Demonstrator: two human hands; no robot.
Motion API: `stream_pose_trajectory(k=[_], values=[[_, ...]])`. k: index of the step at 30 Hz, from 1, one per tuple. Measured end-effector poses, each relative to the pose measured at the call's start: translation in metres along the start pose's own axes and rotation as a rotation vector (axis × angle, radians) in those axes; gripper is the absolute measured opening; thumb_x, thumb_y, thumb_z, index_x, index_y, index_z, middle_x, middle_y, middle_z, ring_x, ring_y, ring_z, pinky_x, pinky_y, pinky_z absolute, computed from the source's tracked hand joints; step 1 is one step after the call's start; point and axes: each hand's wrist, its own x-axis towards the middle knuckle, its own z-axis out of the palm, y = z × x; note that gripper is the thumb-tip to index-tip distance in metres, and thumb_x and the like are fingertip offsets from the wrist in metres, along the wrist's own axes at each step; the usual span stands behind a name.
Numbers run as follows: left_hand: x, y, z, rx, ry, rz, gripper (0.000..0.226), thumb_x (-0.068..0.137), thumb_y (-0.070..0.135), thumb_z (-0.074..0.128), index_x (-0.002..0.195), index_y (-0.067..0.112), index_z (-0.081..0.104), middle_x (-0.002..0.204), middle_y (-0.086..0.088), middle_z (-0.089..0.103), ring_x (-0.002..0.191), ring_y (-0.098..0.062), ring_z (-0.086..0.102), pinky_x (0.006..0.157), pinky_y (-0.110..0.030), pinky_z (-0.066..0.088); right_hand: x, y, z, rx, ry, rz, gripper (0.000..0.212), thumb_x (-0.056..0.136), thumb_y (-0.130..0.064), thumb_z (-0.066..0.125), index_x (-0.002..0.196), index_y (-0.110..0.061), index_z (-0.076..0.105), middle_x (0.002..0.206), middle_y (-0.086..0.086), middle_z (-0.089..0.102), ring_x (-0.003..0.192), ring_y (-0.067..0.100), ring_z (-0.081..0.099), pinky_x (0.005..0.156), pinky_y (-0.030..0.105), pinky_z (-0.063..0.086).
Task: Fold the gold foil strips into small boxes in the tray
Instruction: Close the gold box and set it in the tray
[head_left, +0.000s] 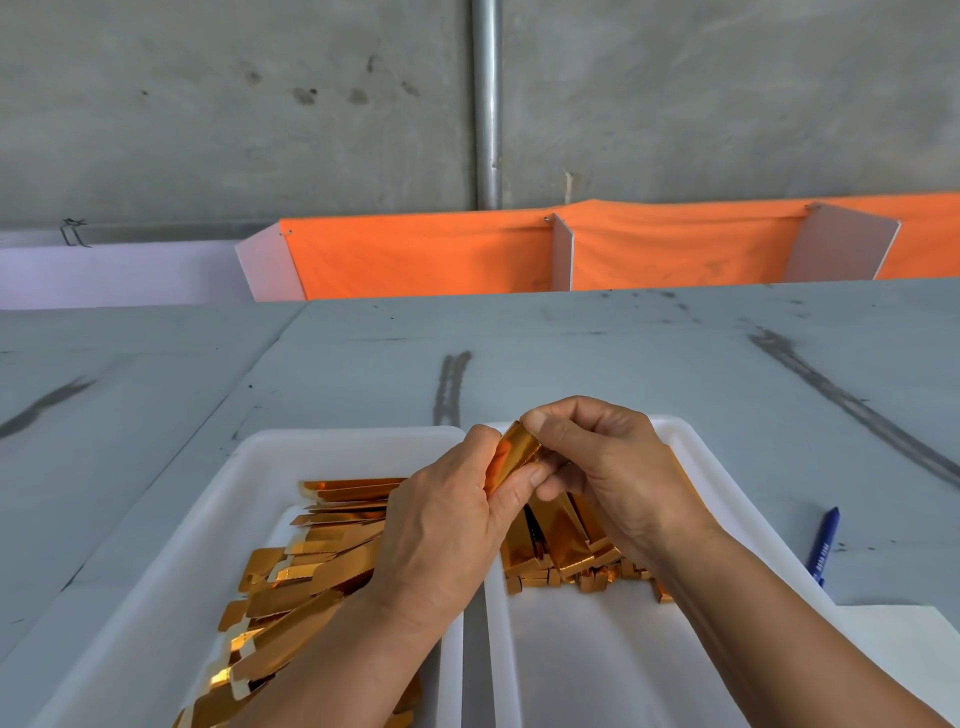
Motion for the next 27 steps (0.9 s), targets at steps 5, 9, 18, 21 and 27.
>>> stream_pose_trajectory(k=[5,9,18,21,27], values=[[-0.0006,-0.0001,-0.0009,0.019,0.006,0.007,0.041,0.082,0.073,0.028,0.090,0.034,0.038,0.060,0.015,0.042,0.051,-0.004,0.049,0.044,-0.010,0.030,-0.0001,-0.0001,-0.0003,-0.063,0.016,-0.026,0.025,0.075,-0.033,0.074,0.085,-0.010,0.076,0.079,0.017,0.074,0.060,0.020,0.066,0.056,0.023,0.055],[-0.0009,0.0005,-0.0007,0.028,0.003,0.008,0.045,0.081,0.074,0.026,0.089,0.032,0.037,0.060,0.013,0.041,0.051,-0.005,0.047,0.047,-0.011,0.027,0.0015,0.0012,-0.0005,-0.087,0.049,-0.022,0.011,0.086,-0.020,0.073,0.079,-0.012,0.076,0.075,0.018,0.073,0.053,0.019,0.064,0.054,0.022,0.053],[-0.0010,0.0022,-0.0001,0.010,-0.011,0.000,0.049,0.081,0.074,0.028,0.093,0.030,0.043,0.063,0.013,0.043,0.055,-0.005,0.050,0.050,-0.009,0.029,0.0009,-0.0026,-0.0009,0.070,0.046,0.062,0.014,0.088,-0.009,0.069,0.075,-0.002,0.070,0.069,0.019,0.068,0.042,0.017,0.056,0.044,0.021,0.049],[-0.0012,0.0033,-0.0005,-0.001,-0.014,0.000,0.047,0.081,0.074,0.028,0.092,0.031,0.042,0.062,0.013,0.042,0.054,-0.005,0.049,0.048,-0.010,0.029,0.0011,-0.0030,-0.0014,0.070,0.041,0.066,0.016,0.088,-0.009,0.070,0.072,-0.004,0.070,0.069,0.018,0.067,0.042,0.017,0.055,0.044,0.021,0.049],[-0.0010,0.0033,-0.0006,0.005,-0.024,0.006,0.046,0.081,0.073,0.028,0.094,0.031,0.042,0.062,0.014,0.043,0.054,-0.004,0.049,0.048,-0.009,0.029,0.0023,-0.0032,-0.0013,0.081,0.031,0.086,0.012,0.088,-0.007,0.069,0.076,-0.006,0.070,0.067,0.016,0.067,0.041,0.016,0.055,0.043,0.021,0.049]])
